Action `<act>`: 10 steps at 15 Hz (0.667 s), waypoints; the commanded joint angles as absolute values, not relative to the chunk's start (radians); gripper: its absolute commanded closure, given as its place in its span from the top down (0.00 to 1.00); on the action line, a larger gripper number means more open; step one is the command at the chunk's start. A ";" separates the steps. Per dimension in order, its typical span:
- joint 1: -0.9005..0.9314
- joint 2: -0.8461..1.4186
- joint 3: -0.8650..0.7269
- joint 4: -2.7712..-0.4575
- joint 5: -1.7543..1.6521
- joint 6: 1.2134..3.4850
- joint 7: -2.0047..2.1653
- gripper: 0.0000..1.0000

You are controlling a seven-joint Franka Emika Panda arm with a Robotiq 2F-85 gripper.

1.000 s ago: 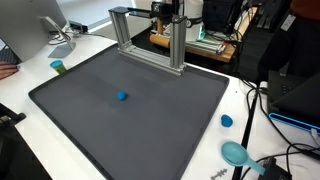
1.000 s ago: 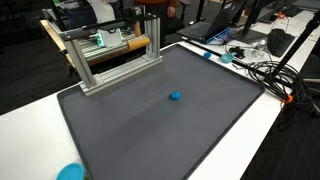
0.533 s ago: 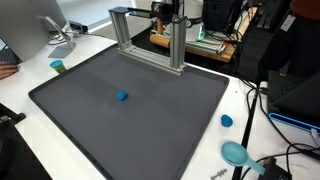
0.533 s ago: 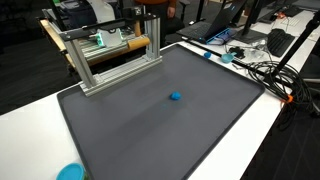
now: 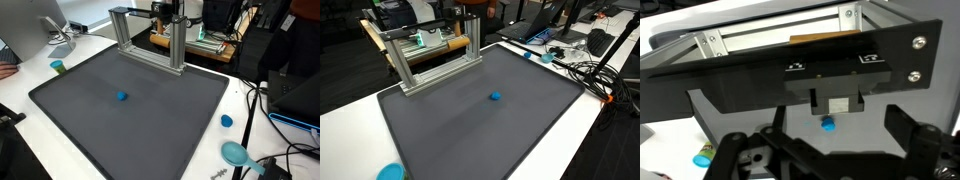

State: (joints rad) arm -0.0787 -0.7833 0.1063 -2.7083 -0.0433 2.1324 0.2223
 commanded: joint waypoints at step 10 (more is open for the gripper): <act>-0.070 -0.654 0.079 -2.692 -0.049 2.164 0.209 1.00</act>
State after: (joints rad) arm -0.0852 -0.6557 0.0872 -2.6878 -0.0450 2.1690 0.2208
